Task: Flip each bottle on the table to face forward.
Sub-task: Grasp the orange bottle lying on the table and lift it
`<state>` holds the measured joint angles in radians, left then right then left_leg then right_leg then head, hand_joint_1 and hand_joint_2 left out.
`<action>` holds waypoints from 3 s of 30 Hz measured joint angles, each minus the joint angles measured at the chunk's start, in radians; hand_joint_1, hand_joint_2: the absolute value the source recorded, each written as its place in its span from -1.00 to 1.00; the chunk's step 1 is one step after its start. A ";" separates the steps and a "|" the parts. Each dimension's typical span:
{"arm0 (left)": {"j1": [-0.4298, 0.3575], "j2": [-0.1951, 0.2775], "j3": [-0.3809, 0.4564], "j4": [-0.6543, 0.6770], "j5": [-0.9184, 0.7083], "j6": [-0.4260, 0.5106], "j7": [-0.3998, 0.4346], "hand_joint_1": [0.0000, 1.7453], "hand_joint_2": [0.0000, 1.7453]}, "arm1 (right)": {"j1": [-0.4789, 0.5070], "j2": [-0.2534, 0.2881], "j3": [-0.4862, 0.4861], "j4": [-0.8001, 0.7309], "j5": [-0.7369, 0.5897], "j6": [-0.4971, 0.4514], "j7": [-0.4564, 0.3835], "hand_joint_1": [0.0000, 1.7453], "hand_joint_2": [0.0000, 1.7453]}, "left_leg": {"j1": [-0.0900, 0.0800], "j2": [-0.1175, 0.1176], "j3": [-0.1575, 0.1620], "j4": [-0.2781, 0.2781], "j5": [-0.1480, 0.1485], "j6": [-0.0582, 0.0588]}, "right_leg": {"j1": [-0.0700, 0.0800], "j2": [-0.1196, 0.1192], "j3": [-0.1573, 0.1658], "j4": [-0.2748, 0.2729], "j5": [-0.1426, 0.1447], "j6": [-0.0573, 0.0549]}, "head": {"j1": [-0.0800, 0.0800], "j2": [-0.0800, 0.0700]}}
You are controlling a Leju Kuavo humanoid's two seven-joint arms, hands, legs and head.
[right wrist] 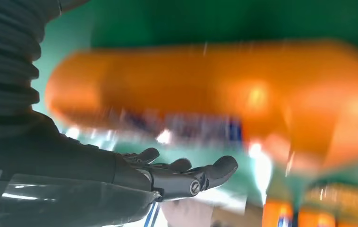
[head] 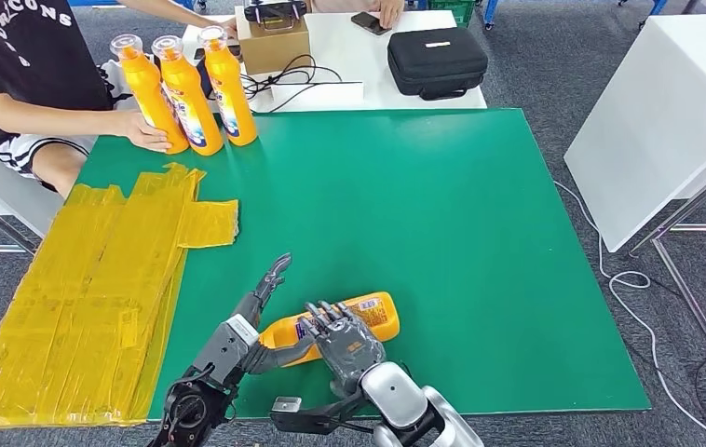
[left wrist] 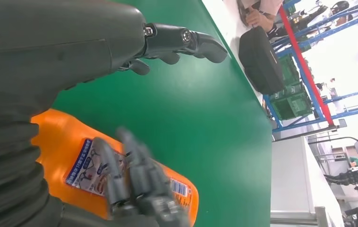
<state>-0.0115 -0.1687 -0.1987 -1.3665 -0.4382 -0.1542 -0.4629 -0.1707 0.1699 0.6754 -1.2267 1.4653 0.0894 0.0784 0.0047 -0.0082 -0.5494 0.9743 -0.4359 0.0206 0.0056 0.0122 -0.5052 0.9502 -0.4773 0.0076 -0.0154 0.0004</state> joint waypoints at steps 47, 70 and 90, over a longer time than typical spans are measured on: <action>-0.092 -0.038 0.002 0.146 -0.001 -0.012 -0.013 -1.00 1.00 | -0.225 0.067 -0.250 0.378 0.004 0.009 0.079 1.00 1.00 | 0.000 0.000 0.016 0.000 0.002 0.001 | 0.000 0.000 0.015 -0.001 0.002 0.001 | 0.000 0.000; -0.056 -0.023 0.029 0.148 0.026 0.012 -0.042 -1.00 1.00 | -0.180 0.058 -0.350 0.336 -0.264 -0.103 -0.084 1.00 1.00 | 0.000 0.000 0.014 0.000 0.002 0.001 | 0.000 0.000 0.014 -0.001 0.002 0.000 | 0.000 0.000; 0.058 0.043 0.154 0.085 0.101 0.004 -0.054 -1.00 1.00 | 0.003 0.125 -0.578 0.070 -0.853 -0.400 -0.463 1.00 1.00 | 0.000 0.001 -0.002 0.000 0.003 0.000 | 0.000 0.001 -0.001 0.001 0.003 -0.002 | 0.002 0.000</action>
<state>0.0467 -0.1258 -0.0449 -1.2815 -0.3375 -0.1502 -0.5165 -0.1677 0.2946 0.0978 -1.1568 0.6124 -0.3105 -0.3843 0.0046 -0.0070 -0.5510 0.9740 -0.4334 0.0209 0.0058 0.0133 -0.5067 0.9508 -0.4740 0.0056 -0.0137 0.0004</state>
